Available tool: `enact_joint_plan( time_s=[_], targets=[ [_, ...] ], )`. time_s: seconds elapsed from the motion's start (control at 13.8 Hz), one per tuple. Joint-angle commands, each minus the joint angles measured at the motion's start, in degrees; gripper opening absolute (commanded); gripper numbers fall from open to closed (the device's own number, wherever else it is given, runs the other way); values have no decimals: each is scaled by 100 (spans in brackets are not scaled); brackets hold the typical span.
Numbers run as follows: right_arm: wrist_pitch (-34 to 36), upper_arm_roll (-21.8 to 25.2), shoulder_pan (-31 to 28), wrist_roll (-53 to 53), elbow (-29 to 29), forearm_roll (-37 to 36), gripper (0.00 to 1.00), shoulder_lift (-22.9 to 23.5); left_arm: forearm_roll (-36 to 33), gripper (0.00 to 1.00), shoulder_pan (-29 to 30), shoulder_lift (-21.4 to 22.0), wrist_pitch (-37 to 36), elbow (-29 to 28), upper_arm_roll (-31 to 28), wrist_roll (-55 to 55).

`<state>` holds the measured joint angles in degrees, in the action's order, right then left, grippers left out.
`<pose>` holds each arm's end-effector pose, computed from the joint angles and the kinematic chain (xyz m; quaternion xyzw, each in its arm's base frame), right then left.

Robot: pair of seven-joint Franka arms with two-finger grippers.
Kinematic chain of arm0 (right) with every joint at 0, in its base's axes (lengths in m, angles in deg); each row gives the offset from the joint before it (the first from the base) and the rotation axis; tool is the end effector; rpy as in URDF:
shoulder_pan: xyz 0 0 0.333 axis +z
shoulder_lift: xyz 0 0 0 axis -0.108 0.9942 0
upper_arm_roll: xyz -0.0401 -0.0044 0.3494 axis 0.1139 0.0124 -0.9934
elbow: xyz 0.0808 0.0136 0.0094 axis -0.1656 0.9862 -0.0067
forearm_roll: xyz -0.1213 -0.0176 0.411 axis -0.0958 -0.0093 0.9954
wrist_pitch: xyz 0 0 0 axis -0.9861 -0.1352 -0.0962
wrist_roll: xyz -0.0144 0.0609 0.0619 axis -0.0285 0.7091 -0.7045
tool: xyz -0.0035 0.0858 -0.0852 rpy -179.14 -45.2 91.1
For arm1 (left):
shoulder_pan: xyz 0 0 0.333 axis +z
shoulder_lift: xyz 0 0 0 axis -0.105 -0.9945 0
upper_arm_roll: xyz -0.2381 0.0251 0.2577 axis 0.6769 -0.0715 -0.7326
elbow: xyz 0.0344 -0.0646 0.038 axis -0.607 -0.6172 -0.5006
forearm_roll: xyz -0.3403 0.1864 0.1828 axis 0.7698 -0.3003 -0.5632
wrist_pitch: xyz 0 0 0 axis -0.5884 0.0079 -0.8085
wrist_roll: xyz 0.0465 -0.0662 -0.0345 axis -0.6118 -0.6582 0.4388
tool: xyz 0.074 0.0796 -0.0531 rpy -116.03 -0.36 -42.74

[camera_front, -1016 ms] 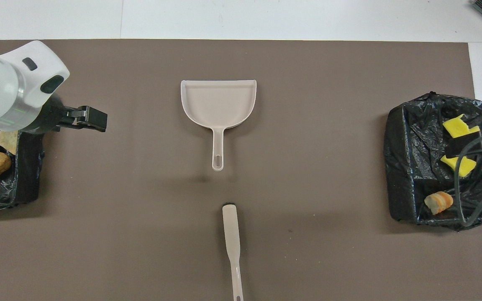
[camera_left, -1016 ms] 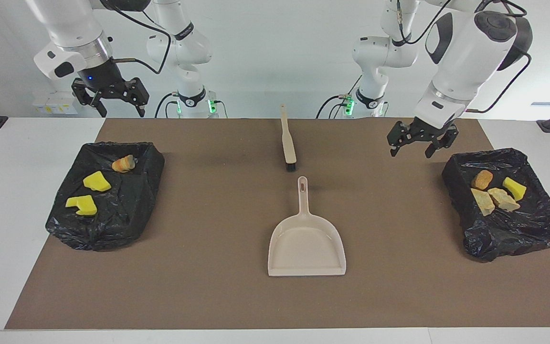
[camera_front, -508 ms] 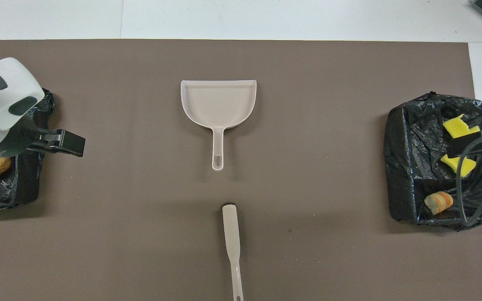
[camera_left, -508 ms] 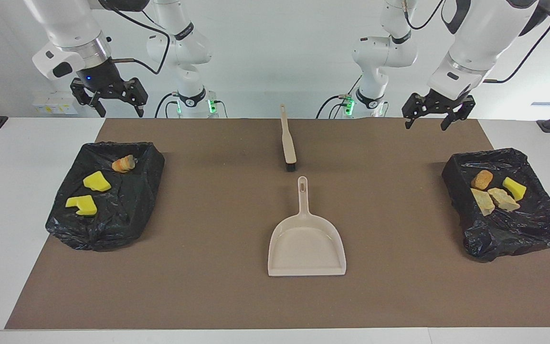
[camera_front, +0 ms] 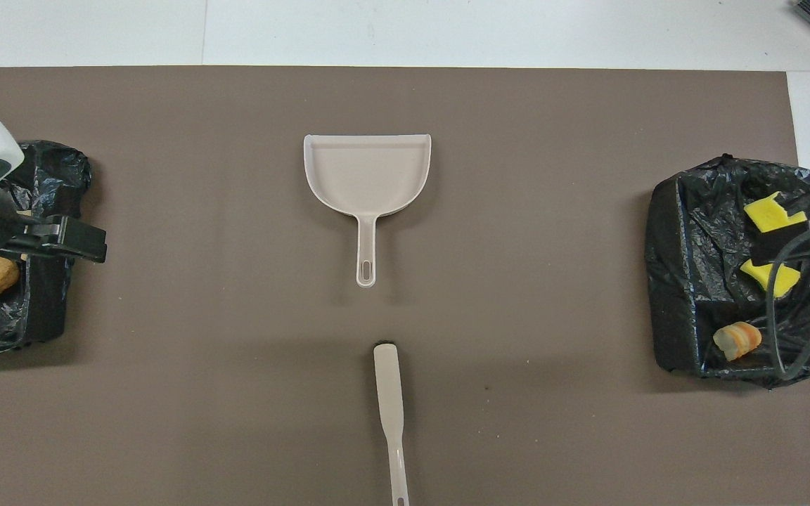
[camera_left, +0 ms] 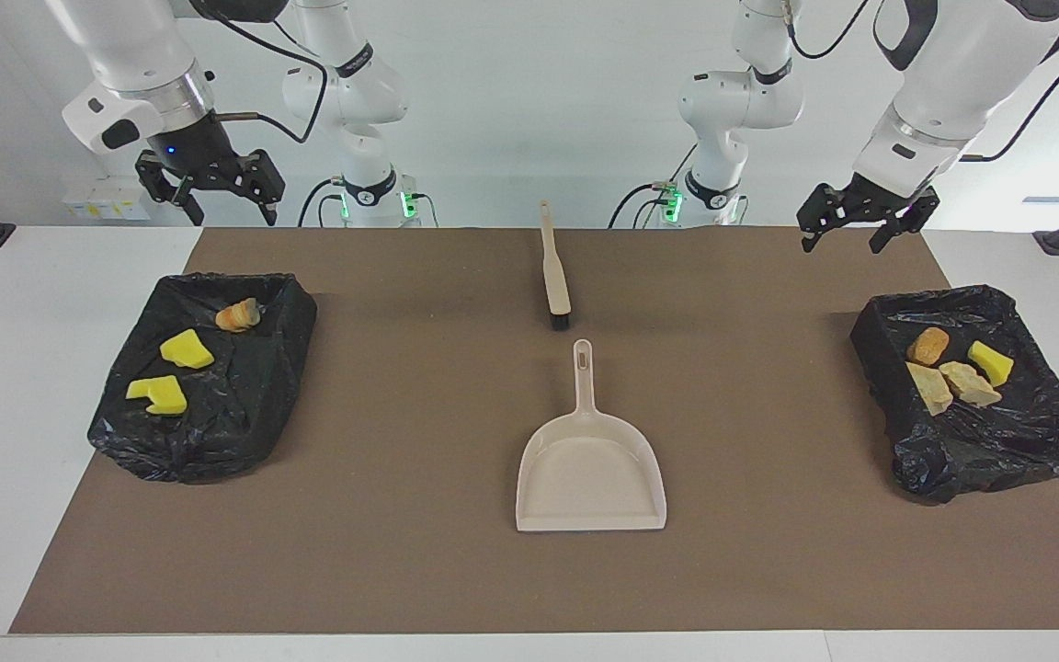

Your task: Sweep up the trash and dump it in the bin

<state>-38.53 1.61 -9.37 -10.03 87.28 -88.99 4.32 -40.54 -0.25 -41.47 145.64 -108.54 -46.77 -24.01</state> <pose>0.5655 -0.0154 0.6742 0.9998 -0.0009 -0.0210 0.0065 0.5720 -0.0695 0.6447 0.9989 -0.0402 -0.0253 0.0001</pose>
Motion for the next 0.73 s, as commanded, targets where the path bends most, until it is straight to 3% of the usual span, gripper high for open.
enact_joint_plan(
  time_s=[0.0, 0.65],
  targets=[
    [-69, 16, -8, 7, 140, 83, 100, -117, -61, 100, 47, 60, 124, -98, 39, -68],
    [-42, 16, -26, 7, 149, 83, 100, -117, -61, 100, 56, 51, 248, -133, 39, -393]
  ],
)
